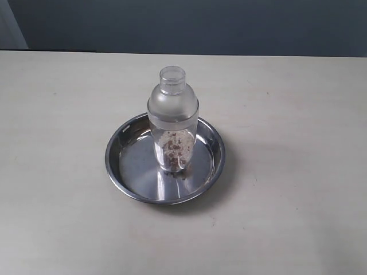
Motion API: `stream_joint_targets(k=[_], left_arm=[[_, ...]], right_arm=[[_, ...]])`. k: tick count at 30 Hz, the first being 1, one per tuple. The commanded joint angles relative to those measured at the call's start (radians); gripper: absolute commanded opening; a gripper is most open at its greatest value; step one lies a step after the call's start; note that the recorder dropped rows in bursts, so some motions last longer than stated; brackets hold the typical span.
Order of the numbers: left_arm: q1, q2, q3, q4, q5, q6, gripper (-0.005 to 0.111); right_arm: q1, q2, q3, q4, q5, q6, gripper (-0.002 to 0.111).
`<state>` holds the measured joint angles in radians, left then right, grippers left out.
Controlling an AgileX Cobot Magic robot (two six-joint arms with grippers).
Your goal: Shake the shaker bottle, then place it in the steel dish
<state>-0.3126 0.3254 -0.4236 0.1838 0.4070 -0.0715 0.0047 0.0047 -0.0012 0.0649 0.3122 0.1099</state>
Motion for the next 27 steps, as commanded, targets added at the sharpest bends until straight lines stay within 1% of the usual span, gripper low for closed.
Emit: stream_joint_targets(k=[1, 3, 6, 12, 16, 27], left_arm=[[0.107, -0.091, 0.123, -0.126, -0.098, -0.008, 0.001], [0.141, -0.126, 0.165, -0.184, -0.105, -0.003, 0.001], [0.179, -0.174, 0.220, -0.218, -0.105, 0.002, 0.001], [0.218, -0.239, 0.289, -0.257, -0.095, 0.004, 0.001], [0.240, -0.246, 0.318, -0.279, -0.095, 0.004, 0.001], [0.242, -0.250, 0.388, -0.279, -0.108, 0.013, 0.001]], right_arm=[[-0.005, -0.005, 0.001, -0.003, -0.007, -0.001, -0.001], [-0.005, -0.005, 0.001, -0.003, -0.007, -0.001, -0.001], [-0.005, -0.005, 0.001, -0.003, -0.007, -0.001, -0.001], [-0.005, -0.005, 0.001, -0.003, -0.007, -0.001, -0.001], [-0.005, -0.005, 0.001, -0.003, -0.007, -0.001, -0.001], [-0.005, -0.005, 0.001, -0.003, -0.007, -0.001, -0.001]])
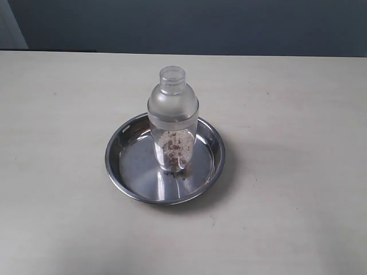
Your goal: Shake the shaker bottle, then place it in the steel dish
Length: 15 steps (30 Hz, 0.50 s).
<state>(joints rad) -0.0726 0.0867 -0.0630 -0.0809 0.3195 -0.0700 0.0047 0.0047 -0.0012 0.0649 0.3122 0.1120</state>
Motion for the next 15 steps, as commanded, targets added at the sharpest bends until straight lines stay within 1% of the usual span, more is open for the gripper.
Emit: stream_joint_targets(k=[1, 4, 10, 15], left_arm=[[0.002, -0.017, 0.034, -0.016, -0.023, 0.032, 0.001], [0.002, -0.023, 0.041, -0.016, -0.027, 0.070, 0.001], [0.004, -0.023, 0.045, -0.018, -0.025, 0.070, 0.001], [0.022, -0.052, 0.063, -0.033, -0.073, 0.070, 0.001]], right_arm=[[-0.005, -0.005, 0.001, -0.003, -0.007, -0.003, -0.001], [-0.005, -0.005, 0.001, -0.003, -0.007, -0.003, -0.001], [-0.005, -0.005, 0.001, -0.003, -0.007, -0.003, -0.001], [-0.005, -0.005, 0.001, -0.003, -0.007, -0.003, -0.001]])
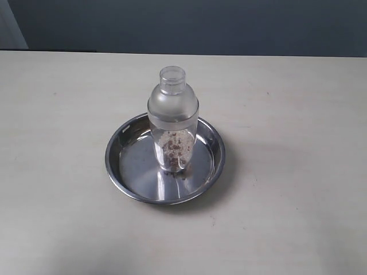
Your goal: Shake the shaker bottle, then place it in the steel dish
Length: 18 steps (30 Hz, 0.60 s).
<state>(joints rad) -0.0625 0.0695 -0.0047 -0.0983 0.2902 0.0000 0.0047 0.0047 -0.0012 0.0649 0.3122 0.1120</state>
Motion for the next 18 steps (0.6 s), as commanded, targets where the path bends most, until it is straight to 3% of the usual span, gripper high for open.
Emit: stream_joint_targets(k=[1, 5, 18], left_arm=[[0.015, -0.043, 0.005, -0.012, -0.044, 0.000, 0.001], [0.043, -0.060, 0.005, -0.008, -0.046, 0.000, 0.001], [0.043, -0.070, 0.005, -0.006, -0.070, 0.036, 0.001]], right_arm=[[-0.005, -0.005, 0.001, -0.003, -0.007, -0.003, -0.001], [-0.005, -0.005, 0.001, -0.003, -0.007, -0.003, -0.001], [-0.005, -0.005, 0.001, -0.003, -0.007, -0.005, -0.001]])
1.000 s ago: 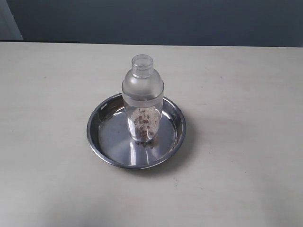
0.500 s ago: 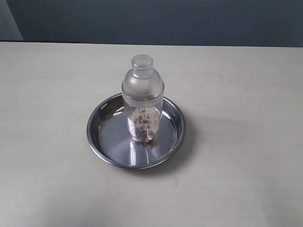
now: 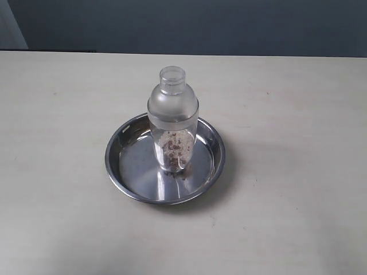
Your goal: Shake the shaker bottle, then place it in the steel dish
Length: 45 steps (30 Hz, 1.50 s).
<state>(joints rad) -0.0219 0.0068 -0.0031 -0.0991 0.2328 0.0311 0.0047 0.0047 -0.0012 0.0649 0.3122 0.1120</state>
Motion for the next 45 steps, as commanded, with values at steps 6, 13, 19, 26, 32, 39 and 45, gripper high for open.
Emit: stream_joint_targets(k=[6, 13, 19, 26, 32, 39, 45], left_arm=[[0.003, -0.007, 0.003, -0.003, -0.008, 0.005, 0.001], [0.003, -0.007, 0.003, 0.008, -0.009, 0.005, 0.001], [0.003, -0.007, 0.003, 0.022, -0.006, 0.005, 0.001], [0.003, -0.007, 0.003, 0.042, -0.002, 0.005, 0.001], [0.003, -0.007, 0.003, 0.042, -0.002, 0.005, 0.001], [0.003, -0.007, 0.003, 0.042, -0.002, 0.005, 0.001], [0.003, -0.007, 0.003, 0.042, -0.002, 0.005, 0.001]], right_arm=[[-0.005, -0.005, 0.001, -0.003, -0.007, -0.005, -0.001], [-0.005, -0.005, 0.001, -0.003, -0.007, -0.003, -0.001], [-0.005, -0.005, 0.001, -0.003, -0.007, -0.003, -0.001], [-0.005, -0.005, 0.001, -0.003, -0.007, -0.003, -0.001], [-0.005, -0.005, 0.001, -0.003, -0.007, -0.003, -0.001], [-0.005, -0.005, 0.001, -0.003, -0.007, -0.003, -0.001], [-0.005, -0.005, 0.001, -0.003, -0.007, -0.003, -0.001]])
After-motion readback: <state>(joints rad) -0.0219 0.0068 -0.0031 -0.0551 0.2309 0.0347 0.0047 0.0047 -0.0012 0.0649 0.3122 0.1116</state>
